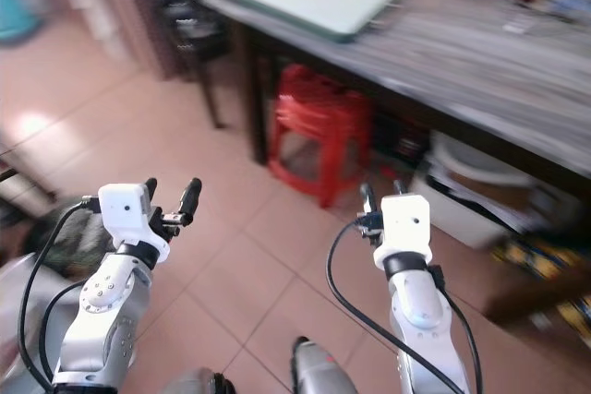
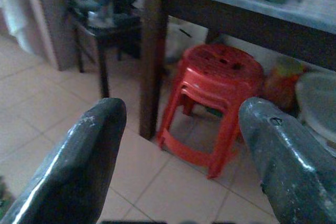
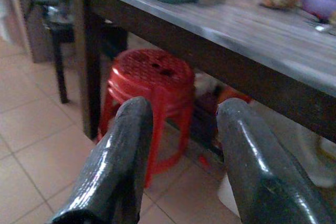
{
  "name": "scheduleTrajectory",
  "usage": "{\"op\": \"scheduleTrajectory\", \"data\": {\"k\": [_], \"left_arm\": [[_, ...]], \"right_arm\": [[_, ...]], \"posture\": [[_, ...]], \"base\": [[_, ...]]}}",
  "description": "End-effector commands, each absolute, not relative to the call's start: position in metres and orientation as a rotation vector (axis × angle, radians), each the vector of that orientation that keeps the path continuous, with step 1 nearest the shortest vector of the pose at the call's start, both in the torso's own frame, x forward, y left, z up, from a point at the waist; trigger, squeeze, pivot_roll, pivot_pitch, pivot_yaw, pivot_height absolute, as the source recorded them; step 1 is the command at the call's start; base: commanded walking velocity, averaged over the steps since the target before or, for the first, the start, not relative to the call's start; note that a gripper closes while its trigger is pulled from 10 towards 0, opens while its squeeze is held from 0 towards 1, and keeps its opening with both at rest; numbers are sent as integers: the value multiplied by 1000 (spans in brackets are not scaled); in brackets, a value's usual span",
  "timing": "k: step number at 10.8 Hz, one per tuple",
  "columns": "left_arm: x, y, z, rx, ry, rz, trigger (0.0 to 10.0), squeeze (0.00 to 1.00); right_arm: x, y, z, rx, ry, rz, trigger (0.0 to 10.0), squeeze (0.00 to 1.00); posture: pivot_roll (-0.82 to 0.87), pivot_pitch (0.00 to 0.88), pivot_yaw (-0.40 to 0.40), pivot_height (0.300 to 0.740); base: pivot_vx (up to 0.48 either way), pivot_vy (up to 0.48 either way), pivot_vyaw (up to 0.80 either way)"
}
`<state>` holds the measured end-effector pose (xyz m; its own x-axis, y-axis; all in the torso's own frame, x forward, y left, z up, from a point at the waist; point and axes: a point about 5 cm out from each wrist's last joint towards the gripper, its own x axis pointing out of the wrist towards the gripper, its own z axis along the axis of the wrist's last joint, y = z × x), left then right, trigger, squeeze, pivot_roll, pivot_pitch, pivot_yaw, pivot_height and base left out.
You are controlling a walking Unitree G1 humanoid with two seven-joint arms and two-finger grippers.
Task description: Setting the table
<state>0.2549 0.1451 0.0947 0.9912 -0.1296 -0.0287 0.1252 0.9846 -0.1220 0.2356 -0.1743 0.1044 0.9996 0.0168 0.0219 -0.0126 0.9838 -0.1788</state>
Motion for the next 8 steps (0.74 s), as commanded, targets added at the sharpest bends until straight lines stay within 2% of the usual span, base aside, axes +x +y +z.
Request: {"op": "scheduleTrajectory", "data": {"k": [1, 5, 8], "left_arm": [[253, 148, 90, -120, 53, -114, 10000, 0], [253, 144, 88, -125, 71, -130, 10000, 0], [251, 141, 86, -140, 69, -148, 10000, 0]], "right_arm": [[237, -175, 110, -177, -41, 6, 10000, 0], [236, -180, 112, -192, -38, 1, 10000, 0], [233, -182, 113, -195, -30, -7, 10000, 0]], "posture": [[-60, 139, 46, 740], [-77, 139, 40, 740], [-89, 129, 51, 740]], "base": [[0, 330, -800], [0, 337, -800], [0, 0, -800]]}}
